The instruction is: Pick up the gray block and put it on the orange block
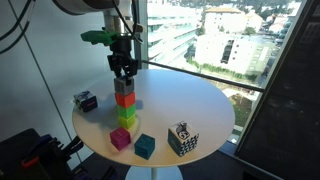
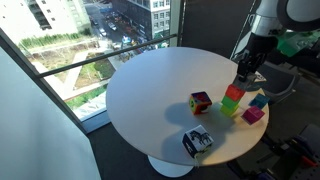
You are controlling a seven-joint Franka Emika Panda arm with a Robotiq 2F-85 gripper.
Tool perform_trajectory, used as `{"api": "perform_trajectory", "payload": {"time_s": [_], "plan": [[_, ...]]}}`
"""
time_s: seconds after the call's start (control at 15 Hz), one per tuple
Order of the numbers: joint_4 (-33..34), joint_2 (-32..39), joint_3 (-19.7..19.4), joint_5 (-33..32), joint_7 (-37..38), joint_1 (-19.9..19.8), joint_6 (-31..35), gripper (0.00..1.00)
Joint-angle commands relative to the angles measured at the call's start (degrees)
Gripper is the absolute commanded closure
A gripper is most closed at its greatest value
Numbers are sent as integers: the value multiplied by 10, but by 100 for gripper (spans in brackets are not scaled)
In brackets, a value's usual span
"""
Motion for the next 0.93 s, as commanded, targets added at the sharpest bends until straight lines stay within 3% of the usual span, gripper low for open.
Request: {"api": "perform_trajectory", "payload": {"time_s": [0.0,0.87], "plan": [[11,9,2,-13,22,2,5,72],[11,12,2,-20,28,4,8,72]]}}
